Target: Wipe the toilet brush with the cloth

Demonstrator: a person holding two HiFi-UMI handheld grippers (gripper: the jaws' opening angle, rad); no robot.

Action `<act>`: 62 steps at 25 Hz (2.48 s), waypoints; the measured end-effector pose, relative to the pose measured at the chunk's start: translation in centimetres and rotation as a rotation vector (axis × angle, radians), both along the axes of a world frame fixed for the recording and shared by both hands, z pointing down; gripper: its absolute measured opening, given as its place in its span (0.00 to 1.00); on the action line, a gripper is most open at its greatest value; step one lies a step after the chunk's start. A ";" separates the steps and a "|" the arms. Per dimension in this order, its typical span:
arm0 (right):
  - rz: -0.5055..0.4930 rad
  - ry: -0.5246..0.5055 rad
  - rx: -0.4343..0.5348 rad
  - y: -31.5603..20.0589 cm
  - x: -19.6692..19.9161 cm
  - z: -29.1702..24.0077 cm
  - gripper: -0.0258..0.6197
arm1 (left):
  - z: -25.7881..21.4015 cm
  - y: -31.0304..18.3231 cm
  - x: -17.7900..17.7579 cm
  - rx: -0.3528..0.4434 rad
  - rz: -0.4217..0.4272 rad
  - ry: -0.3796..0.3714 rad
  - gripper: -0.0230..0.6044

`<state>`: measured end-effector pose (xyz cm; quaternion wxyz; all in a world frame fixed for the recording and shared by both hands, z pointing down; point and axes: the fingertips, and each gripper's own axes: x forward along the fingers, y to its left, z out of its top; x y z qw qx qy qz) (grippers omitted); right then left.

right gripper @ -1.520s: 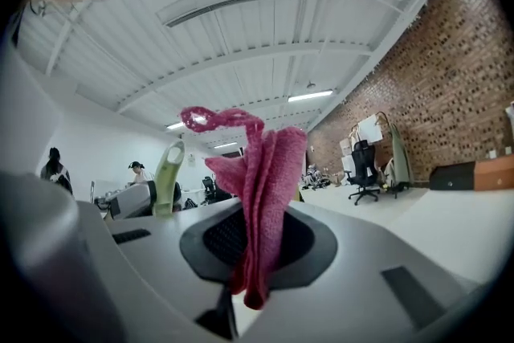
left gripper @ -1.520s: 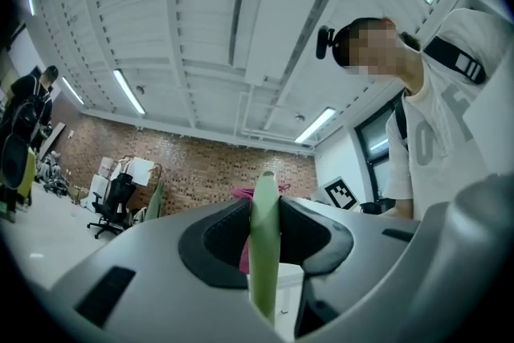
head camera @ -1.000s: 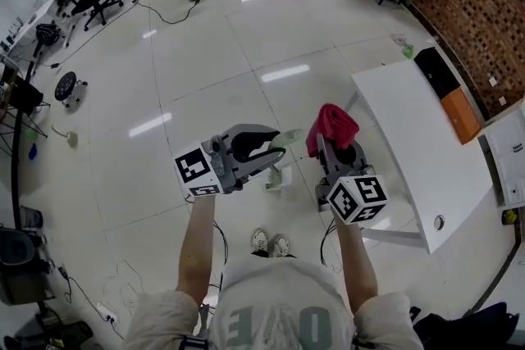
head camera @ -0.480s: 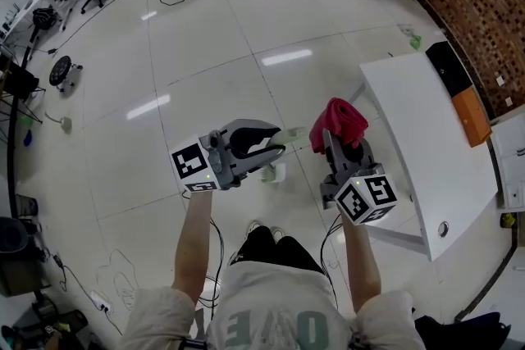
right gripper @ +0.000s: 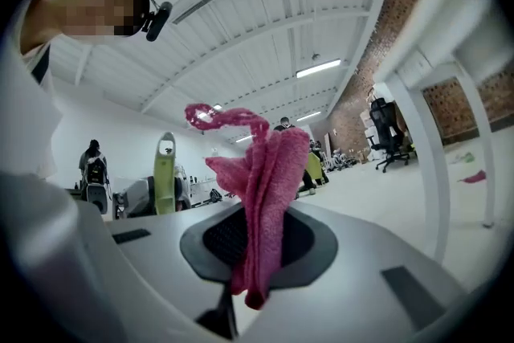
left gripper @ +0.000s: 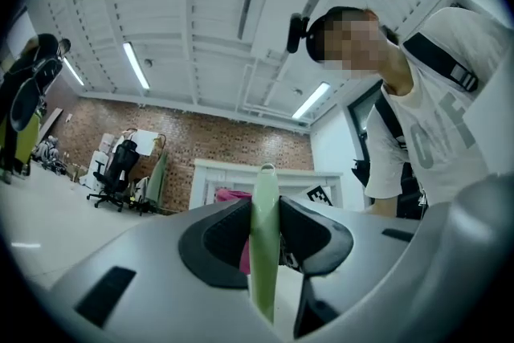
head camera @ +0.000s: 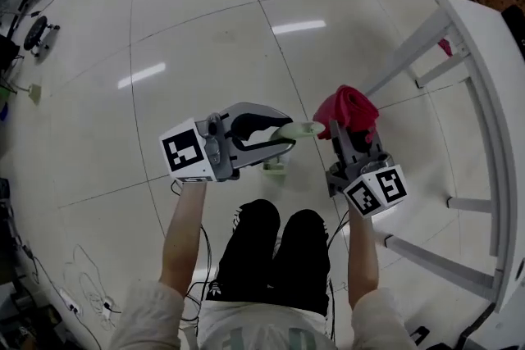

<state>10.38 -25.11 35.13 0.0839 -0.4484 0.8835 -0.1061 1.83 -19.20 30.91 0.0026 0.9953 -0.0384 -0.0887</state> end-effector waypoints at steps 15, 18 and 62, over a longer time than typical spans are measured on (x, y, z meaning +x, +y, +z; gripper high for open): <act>0.041 0.127 -0.048 -1.6 0.4 20.0 0.09 | 17.3 -0.7 -1.9 -0.006 -0.057 0.142 0.23; 0.030 0.114 -0.071 -0.8 0.6 20.9 0.09 | 18.6 -0.5 -1.7 -0.022 -0.064 0.149 0.23; 0.103 0.009 -0.224 0.4 1.0 26.8 0.09 | 26.4 -7.4 -8.9 -0.341 -0.768 0.219 0.04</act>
